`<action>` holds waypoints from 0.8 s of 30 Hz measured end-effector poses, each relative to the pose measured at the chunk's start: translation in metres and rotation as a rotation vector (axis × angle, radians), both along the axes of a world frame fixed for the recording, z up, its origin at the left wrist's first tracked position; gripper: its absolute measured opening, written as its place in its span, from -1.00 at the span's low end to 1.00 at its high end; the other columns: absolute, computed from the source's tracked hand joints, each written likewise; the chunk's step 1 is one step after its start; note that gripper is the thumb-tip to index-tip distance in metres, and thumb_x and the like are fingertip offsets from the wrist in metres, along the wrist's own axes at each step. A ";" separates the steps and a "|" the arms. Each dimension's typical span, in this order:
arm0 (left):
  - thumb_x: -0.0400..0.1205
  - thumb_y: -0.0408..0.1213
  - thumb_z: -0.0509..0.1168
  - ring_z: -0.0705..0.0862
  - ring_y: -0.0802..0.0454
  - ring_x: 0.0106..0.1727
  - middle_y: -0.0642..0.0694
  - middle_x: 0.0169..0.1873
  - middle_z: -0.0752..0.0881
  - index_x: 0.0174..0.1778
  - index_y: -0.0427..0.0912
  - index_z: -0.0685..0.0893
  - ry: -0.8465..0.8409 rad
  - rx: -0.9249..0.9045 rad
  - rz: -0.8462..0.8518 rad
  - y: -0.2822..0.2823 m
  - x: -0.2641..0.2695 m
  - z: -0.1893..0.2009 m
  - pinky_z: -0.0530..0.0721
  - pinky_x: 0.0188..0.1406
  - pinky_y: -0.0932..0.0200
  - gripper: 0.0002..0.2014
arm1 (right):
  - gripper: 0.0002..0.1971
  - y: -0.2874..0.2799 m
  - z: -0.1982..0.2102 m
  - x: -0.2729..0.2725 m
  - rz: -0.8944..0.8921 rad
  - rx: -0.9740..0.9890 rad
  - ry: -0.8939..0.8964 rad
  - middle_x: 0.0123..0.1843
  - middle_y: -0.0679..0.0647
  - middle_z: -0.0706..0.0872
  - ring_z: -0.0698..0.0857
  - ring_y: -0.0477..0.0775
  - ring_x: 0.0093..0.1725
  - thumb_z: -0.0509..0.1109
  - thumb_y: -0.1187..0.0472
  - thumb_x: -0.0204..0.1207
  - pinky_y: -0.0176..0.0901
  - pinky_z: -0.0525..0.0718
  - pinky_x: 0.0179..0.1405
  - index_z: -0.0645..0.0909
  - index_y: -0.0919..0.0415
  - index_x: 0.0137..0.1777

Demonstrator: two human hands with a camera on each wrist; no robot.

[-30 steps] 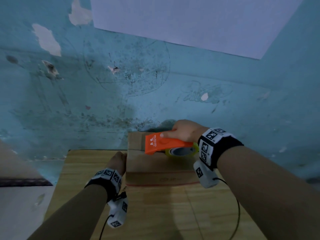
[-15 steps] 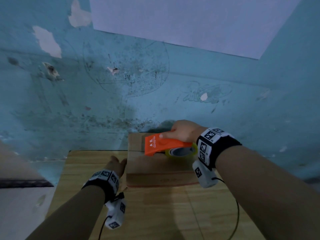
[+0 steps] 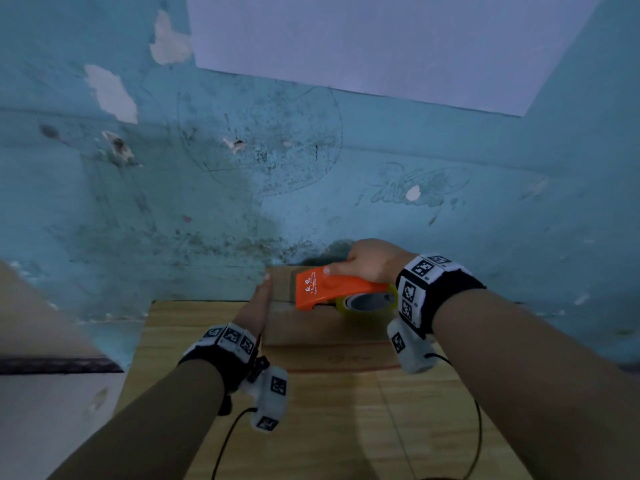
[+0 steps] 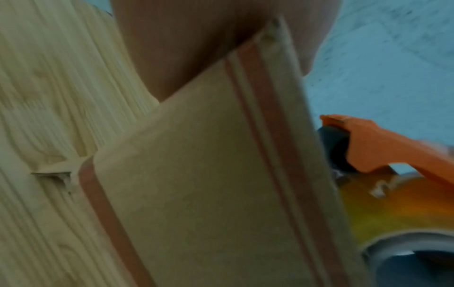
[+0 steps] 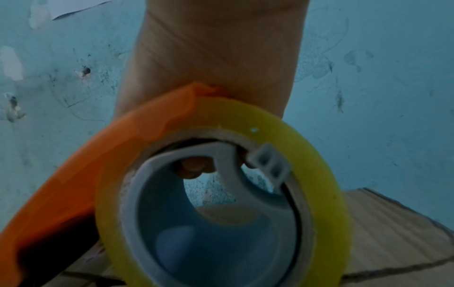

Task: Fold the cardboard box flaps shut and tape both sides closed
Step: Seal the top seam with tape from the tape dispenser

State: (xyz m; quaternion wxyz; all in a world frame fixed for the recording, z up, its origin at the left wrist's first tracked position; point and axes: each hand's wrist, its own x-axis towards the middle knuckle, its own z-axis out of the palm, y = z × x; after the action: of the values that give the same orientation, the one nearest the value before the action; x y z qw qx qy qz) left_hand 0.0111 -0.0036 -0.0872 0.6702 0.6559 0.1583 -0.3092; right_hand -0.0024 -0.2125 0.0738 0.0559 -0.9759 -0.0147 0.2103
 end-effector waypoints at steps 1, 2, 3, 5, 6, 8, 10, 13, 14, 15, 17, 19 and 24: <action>0.13 0.71 0.10 0.71 -0.28 0.23 -0.28 0.25 0.73 0.38 -0.06 0.63 -0.028 0.065 -0.021 -0.001 -0.002 0.005 0.60 0.35 -0.25 0.10 | -0.39 0.000 0.000 0.000 -0.002 0.003 -0.002 -0.50 0.04 0.46 0.48 0.00 -0.48 0.16 -0.45 0.45 -0.19 0.36 -0.40 0.43 0.07 -0.52; 0.29 0.64 0.07 0.69 -0.30 0.26 -0.31 0.28 0.70 0.38 -0.15 0.62 -0.052 0.124 -0.041 0.000 -0.002 0.009 0.57 0.39 -0.23 0.03 | -0.39 0.000 -0.001 0.000 -0.004 0.007 -0.005 -0.50 0.04 0.46 0.47 0.00 -0.48 0.16 -0.45 0.45 -0.19 0.35 -0.40 0.43 0.07 -0.52; 0.50 0.48 0.01 0.66 -0.31 0.29 -0.34 0.29 0.67 0.37 -0.26 0.61 -0.084 0.197 -0.078 -0.002 -0.009 0.026 0.55 0.42 -0.20 -0.11 | -0.39 0.001 0.000 0.000 -0.005 0.011 -0.006 -0.50 0.03 0.45 0.47 0.00 -0.48 0.16 -0.45 0.45 -0.19 0.35 -0.39 0.42 0.07 -0.52; 0.74 0.13 -0.12 0.55 -0.30 0.43 -0.38 0.40 0.57 0.46 -0.34 0.50 -0.150 0.349 -0.172 -0.007 -0.017 0.046 0.47 0.49 -0.10 -0.35 | -0.39 0.001 0.000 -0.001 -0.009 0.015 -0.003 -0.50 0.03 0.46 0.48 0.00 -0.48 0.15 -0.45 0.45 -0.19 0.37 -0.37 0.44 0.07 -0.52; 0.78 0.03 -0.17 0.50 -0.29 0.47 -0.40 0.45 0.51 0.53 -0.33 0.41 -0.161 0.400 -0.208 -0.008 -0.019 0.050 0.43 0.52 -0.05 -0.40 | -0.40 0.001 0.001 -0.001 -0.011 0.014 -0.002 -0.50 0.03 0.48 0.49 0.00 -0.47 0.15 -0.45 0.44 -0.19 0.38 -0.37 0.44 0.06 -0.51; 0.79 -0.03 -0.23 0.47 -0.29 0.50 -0.45 0.48 0.45 0.59 -0.34 0.29 -0.177 0.493 -0.233 -0.010 -0.021 0.055 0.39 0.50 -0.02 -0.42 | -0.40 0.002 0.002 -0.003 -0.010 0.008 -0.003 -0.48 0.03 0.48 0.50 -0.01 -0.45 0.15 -0.45 0.45 -0.19 0.38 -0.37 0.44 0.06 -0.50; 0.78 0.01 -0.17 0.38 -0.28 0.57 -0.40 0.57 0.34 0.66 -0.30 0.15 -0.230 0.519 -0.203 -0.010 -0.017 0.053 0.32 0.55 -0.03 -0.40 | -0.40 0.003 0.002 -0.004 -0.006 0.004 -0.005 -0.47 0.04 0.48 0.50 0.00 -0.45 0.15 -0.45 0.46 -0.19 0.38 -0.37 0.45 0.07 -0.49; 0.77 -0.01 -0.06 0.09 -0.16 0.71 -0.19 0.70 0.02 0.71 -0.10 -0.10 -0.459 0.702 -0.227 -0.009 -0.017 0.052 0.12 0.68 -0.11 -0.38 | -0.44 0.003 0.006 -0.008 -0.007 0.021 -0.007 -0.44 0.03 0.52 0.52 -0.02 -0.41 0.15 -0.45 0.46 -0.19 0.43 -0.32 0.47 0.03 -0.45; 0.77 -0.02 -0.08 0.01 -0.11 0.72 -0.12 0.71 -0.05 0.70 -0.03 -0.11 -0.558 0.773 -0.279 -0.010 -0.018 0.052 0.06 0.69 -0.12 -0.41 | -0.47 0.003 0.008 -0.010 -0.006 0.034 -0.009 -0.43 0.00 0.51 0.51 -0.04 -0.40 0.15 -0.43 0.47 -0.20 0.42 -0.32 0.44 -0.01 -0.46; 0.78 -0.03 -0.11 -0.04 -0.07 0.73 -0.06 0.71 -0.08 0.70 0.02 -0.09 -0.652 0.819 -0.325 -0.013 -0.020 0.053 0.01 0.69 -0.14 -0.44 | -0.51 0.003 0.010 -0.012 -0.002 0.045 -0.013 -0.44 -0.02 0.49 0.50 -0.06 -0.41 0.16 -0.40 0.50 -0.21 0.40 -0.34 0.40 -0.06 -0.46; 0.78 -0.04 -0.12 -0.06 -0.08 0.73 -0.02 0.71 -0.09 0.69 0.06 0.02 -0.727 0.829 -0.375 -0.020 -0.024 0.051 0.02 0.69 -0.16 -0.49 | -0.54 0.003 0.013 -0.015 0.006 0.053 -0.017 -0.43 -0.03 0.48 0.49 -0.08 -0.40 0.16 -0.37 0.52 -0.23 0.38 -0.36 0.38 -0.08 -0.46; 0.77 -0.06 -0.07 -0.01 -0.15 0.72 -0.08 0.71 -0.15 0.69 0.01 0.03 -0.702 0.771 -0.308 -0.024 -0.027 0.047 0.12 0.68 -0.15 -0.47 | -0.50 0.003 0.013 -0.016 0.006 0.041 -0.015 -0.42 0.01 0.51 0.52 -0.05 -0.39 0.16 -0.39 0.50 -0.20 0.43 -0.31 0.43 -0.03 -0.45; 0.78 -0.05 -0.07 0.32 -0.31 0.60 -0.35 0.64 0.19 0.70 -0.16 -0.07 -0.405 0.604 -0.123 -0.022 -0.021 0.047 0.31 0.55 -0.09 -0.40 | -0.52 0.002 0.015 -0.020 0.014 0.062 -0.027 -0.44 -0.03 0.44 0.45 -0.09 -0.42 0.17 -0.36 0.52 -0.24 0.34 -0.38 0.34 -0.06 -0.47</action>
State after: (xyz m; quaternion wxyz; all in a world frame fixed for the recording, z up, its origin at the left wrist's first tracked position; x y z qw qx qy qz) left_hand -0.0100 -0.0255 -0.0402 0.4441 0.8804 0.0667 -0.1522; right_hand -0.0225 -0.2105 0.0883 0.0846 -0.9763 -0.0289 0.1970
